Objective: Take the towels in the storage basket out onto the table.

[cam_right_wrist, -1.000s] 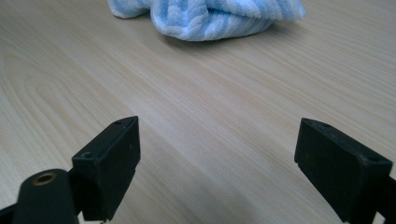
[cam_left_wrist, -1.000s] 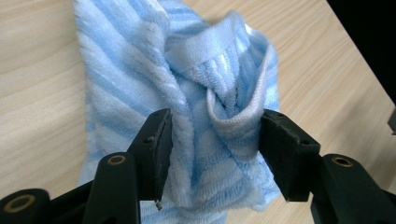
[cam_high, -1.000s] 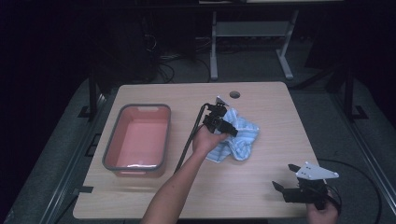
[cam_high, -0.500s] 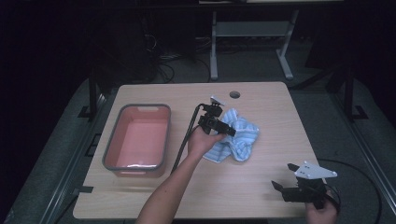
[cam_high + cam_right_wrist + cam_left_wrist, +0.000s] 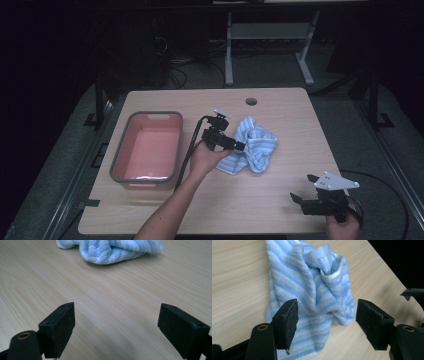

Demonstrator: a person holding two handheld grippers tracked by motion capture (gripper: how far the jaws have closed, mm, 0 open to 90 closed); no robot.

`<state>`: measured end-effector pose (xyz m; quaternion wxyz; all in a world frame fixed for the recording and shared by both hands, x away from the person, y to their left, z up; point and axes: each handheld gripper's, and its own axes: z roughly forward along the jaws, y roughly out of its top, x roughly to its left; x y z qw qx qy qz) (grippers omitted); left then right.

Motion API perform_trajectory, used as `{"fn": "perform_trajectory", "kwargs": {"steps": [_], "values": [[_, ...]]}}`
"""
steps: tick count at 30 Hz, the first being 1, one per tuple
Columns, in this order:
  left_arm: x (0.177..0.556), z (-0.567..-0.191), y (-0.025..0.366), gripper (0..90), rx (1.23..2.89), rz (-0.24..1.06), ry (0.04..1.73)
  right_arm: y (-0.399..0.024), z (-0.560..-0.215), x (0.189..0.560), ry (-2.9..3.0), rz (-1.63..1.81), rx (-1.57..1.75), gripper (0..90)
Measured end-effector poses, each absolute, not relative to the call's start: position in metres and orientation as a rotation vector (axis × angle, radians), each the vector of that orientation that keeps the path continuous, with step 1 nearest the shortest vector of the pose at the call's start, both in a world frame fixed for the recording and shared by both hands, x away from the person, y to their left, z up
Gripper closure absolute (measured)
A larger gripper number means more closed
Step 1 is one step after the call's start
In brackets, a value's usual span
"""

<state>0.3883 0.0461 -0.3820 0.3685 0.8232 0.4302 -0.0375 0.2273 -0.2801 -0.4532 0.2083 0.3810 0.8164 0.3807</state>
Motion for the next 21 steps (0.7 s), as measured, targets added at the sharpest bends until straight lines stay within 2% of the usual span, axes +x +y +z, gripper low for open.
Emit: {"fn": "perform_trajectory", "kwargs": {"steps": [21], "values": [[0.342, -0.386, 0.076, 31.1, 2.089, -0.065, 1.019, -0.279, -0.454, 0.231, 2.295, 1.041, 1.083, 13.7]]}}
